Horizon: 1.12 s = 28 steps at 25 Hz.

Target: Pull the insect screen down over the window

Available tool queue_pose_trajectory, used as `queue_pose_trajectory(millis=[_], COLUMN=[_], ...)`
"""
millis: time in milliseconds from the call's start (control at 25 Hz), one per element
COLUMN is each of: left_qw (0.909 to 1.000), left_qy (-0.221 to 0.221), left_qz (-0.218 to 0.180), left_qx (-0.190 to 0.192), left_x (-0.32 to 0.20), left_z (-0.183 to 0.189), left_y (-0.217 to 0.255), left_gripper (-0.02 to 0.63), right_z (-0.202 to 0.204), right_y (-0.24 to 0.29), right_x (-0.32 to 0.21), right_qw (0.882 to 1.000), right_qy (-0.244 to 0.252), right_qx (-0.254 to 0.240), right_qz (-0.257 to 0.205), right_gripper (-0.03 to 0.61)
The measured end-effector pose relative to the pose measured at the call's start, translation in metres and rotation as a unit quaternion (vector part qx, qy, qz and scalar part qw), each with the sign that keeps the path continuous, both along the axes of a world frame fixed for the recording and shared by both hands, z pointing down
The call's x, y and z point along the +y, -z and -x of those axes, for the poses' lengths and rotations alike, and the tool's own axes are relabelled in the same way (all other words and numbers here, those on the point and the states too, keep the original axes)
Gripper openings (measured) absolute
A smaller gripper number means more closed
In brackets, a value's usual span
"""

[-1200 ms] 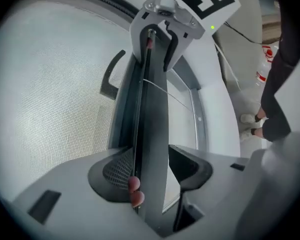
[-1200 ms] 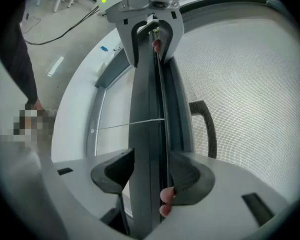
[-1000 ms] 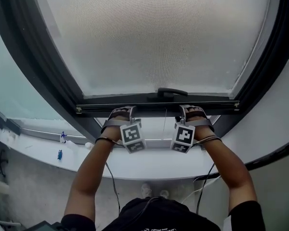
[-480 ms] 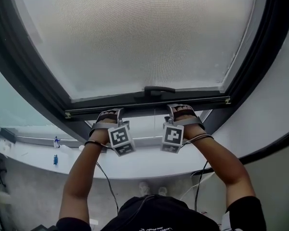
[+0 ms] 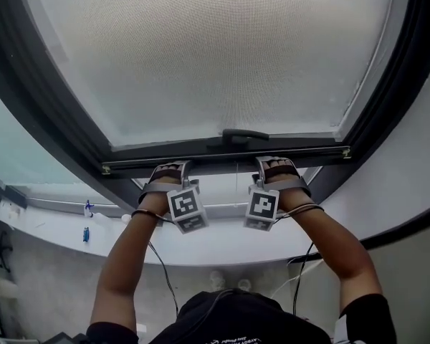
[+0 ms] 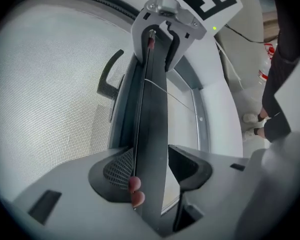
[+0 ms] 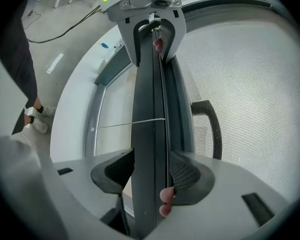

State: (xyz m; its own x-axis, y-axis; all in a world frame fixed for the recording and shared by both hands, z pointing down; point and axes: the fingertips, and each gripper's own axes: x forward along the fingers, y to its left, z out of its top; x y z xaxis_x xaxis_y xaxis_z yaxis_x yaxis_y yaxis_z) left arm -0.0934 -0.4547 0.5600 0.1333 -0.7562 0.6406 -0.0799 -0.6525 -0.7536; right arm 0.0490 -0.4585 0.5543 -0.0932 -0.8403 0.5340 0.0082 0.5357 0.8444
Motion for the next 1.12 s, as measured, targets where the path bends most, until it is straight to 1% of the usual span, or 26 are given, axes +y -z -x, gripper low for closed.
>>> queue_pose_trajectory(millis=[200, 400, 440, 480, 520, 640, 720, 800, 880, 1040, 1120], left_qw=[1.0, 0.9999, 0.9998, 0.9997, 0.9996, 0.9993, 0.9989, 0.9992, 0.9992, 0.9991, 0.9991], left_qy=[-0.002, -0.005, -0.007, -0.007, -0.006, 0.0, 0.0, -0.002, -0.002, 0.002, 0.003], left_qz=[0.001, -0.011, -0.018, -0.024, -0.027, -0.022, -0.016, -0.006, -0.008, -0.015, -0.016], left_qx=[-0.006, -0.002, -0.004, -0.006, -0.008, -0.03, -0.043, -0.039, -0.038, -0.04, -0.04], left_x=[-0.001, -0.005, -0.008, -0.01, -0.012, -0.014, -0.015, -0.013, -0.012, -0.014, -0.013], left_z=[0.0, -0.001, 0.0, 0.0, 0.001, 0.002, 0.003, 0.002, 0.002, 0.004, 0.003], left_y=[0.001, 0.004, 0.006, 0.008, 0.009, 0.008, 0.008, 0.011, 0.012, 0.009, 0.008], left_gripper=[0.221, 0.218, 0.204, 0.165, 0.129, 0.126, 0.126, 0.126, 0.126, 0.127, 0.127], right_z=[0.0, 0.001, 0.002, 0.002, 0.003, 0.002, 0.002, 0.001, 0.001, -0.008, -0.007], right_y=[0.001, 0.005, 0.009, 0.013, 0.015, 0.014, 0.014, 0.016, 0.016, 0.013, 0.012], right_x=[0.0, -0.004, -0.007, -0.01, -0.011, -0.011, -0.01, -0.01, -0.011, -0.006, -0.006], right_qw=[1.0, 1.0, 1.0, 1.0, 0.999, 0.999, 0.999, 0.999, 1.0, 1.0, 1.0], right_qy=[0.002, 0.005, 0.001, -0.004, -0.008, -0.008, -0.002, 0.003, 0.006, 0.001, 0.004], right_qx=[0.004, -0.004, -0.013, -0.023, -0.03, -0.026, -0.025, -0.026, -0.023, 0.019, 0.014], right_qz=[0.001, -0.009, -0.014, -0.021, -0.028, -0.037, -0.031, -0.026, -0.019, 0.004, 0.004], right_gripper=[0.224, 0.223, 0.191, 0.139, 0.123, 0.123, 0.123, 0.123, 0.123, 0.123, 0.123])
